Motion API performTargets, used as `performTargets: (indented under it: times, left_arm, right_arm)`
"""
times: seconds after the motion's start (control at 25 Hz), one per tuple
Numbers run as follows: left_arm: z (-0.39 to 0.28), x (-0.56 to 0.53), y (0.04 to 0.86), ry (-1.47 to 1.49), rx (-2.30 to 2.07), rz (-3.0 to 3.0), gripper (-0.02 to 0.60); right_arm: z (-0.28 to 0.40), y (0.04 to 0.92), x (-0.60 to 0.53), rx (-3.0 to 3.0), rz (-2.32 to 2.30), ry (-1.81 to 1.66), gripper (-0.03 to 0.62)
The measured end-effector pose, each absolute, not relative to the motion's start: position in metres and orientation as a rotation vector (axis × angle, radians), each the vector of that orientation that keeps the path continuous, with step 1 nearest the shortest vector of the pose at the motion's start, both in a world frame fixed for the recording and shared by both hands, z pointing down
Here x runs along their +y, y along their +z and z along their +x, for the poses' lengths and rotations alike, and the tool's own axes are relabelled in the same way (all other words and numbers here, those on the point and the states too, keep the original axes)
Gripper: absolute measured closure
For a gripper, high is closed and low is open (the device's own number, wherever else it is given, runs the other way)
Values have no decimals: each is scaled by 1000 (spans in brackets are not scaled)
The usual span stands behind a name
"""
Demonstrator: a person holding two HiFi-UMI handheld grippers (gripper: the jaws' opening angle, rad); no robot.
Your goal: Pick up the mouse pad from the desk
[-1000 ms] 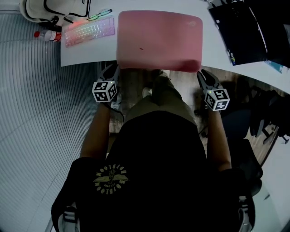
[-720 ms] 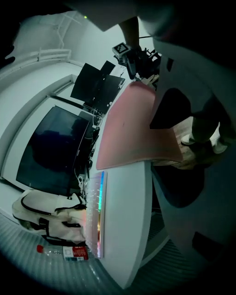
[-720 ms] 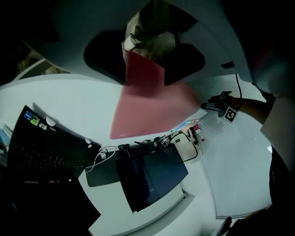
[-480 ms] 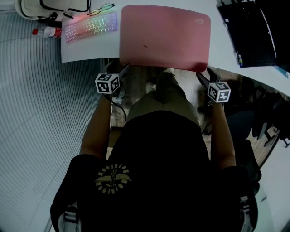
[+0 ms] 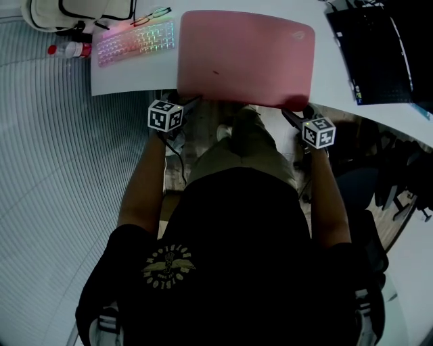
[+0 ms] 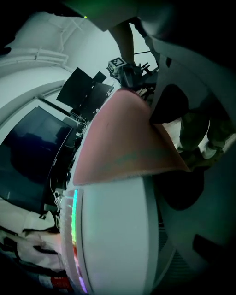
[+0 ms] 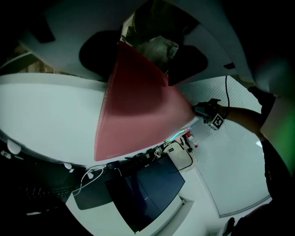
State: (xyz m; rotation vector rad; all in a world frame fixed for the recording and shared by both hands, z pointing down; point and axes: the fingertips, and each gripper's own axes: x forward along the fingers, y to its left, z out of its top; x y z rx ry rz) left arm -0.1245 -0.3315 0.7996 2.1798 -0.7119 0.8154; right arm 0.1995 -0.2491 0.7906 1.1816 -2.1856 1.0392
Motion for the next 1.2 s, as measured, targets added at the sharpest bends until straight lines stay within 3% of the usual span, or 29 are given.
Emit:
performTargets:
  times: [0.12,0.32,0.44,1.2]
  left_arm:
    - [-114,-331,796,810,-709,2175,293]
    - [-118,-330,778,756,-766,2162,489]
    - [-116,-325,764,727,-756,2171,543]
    - [-106,-377,601,520,-980,2374,560]
  right_arm:
    - [203,787,-249,-2167,1189,1029,324]
    - [212,763,-251,-2192,1230,977,492]
    - [211,748,-255,-2230,1264,1003,560]
    - [220,607,-296,-2334,1520,791,577]
